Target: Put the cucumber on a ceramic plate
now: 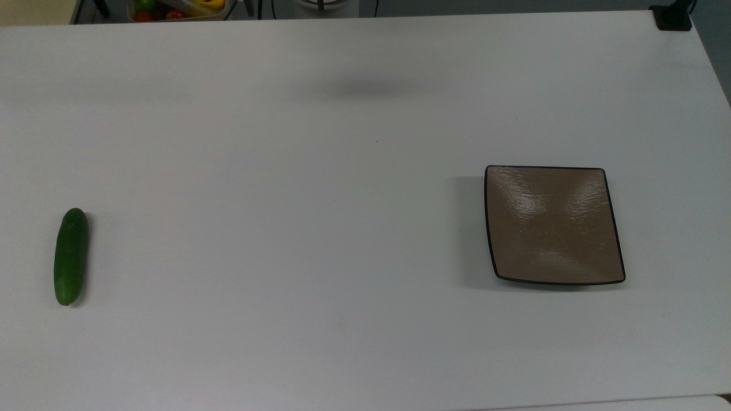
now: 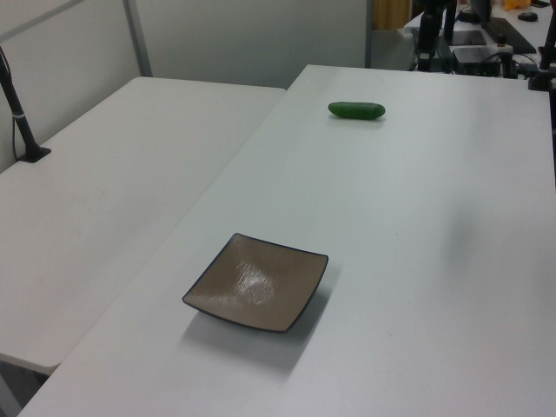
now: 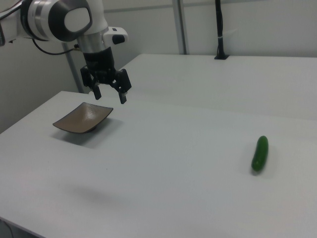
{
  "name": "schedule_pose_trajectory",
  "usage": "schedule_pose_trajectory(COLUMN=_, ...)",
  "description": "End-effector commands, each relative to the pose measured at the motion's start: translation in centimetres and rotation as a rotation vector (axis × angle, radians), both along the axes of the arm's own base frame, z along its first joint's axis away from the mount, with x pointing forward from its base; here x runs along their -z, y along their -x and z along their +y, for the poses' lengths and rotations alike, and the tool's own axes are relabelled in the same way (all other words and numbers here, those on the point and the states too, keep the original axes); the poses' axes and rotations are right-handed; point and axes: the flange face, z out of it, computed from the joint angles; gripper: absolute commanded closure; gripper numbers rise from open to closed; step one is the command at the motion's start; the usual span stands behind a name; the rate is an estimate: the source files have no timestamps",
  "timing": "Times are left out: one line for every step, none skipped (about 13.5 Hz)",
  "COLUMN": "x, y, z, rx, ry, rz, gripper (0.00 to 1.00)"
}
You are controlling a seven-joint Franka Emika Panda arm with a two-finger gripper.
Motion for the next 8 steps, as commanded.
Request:
schedule_pose_trajectory(x=0.5, y=0.0, z=-2.4, rx=-0.128, ry=-0.017, rz=-0.018, gripper=0.0)
schedule_pose_trajectory(x=0.6, y=0.0, z=-3.5, rx=-0.191, ry=-0.014, rz=-0.021, gripper=0.0)
schedule_pose_trajectory(x=1.2, y=-0.3, z=-5.0, rx=-0.249, ry=-0.013, rz=-0.014, gripper=0.0)
schedule_pose_trajectory(x=1.4, y=-0.4, z=-5.4, rx=-0.287, ry=-0.012, rz=-0.014, gripper=0.0)
schedule_pose_trajectory(x=1.6, y=-0.6, z=-6.0, rx=-0.307, ry=-0.012, rz=-0.012, gripper=0.0)
schedule_pose_trajectory(x=1.9, y=-0.7, z=-6.5, rx=-0.318, ry=-0.012, rz=-0.008, gripper=0.0)
schedule_pose_trajectory(x=2.0, y=-0.7, z=-6.6, rx=-0.321, ry=-0.013, rz=-0.006, gripper=0.0)
schedule_pose_trajectory(x=2.2, y=-0.8, z=-6.6, rx=-0.323, ry=-0.013, rz=-0.004, gripper=0.0)
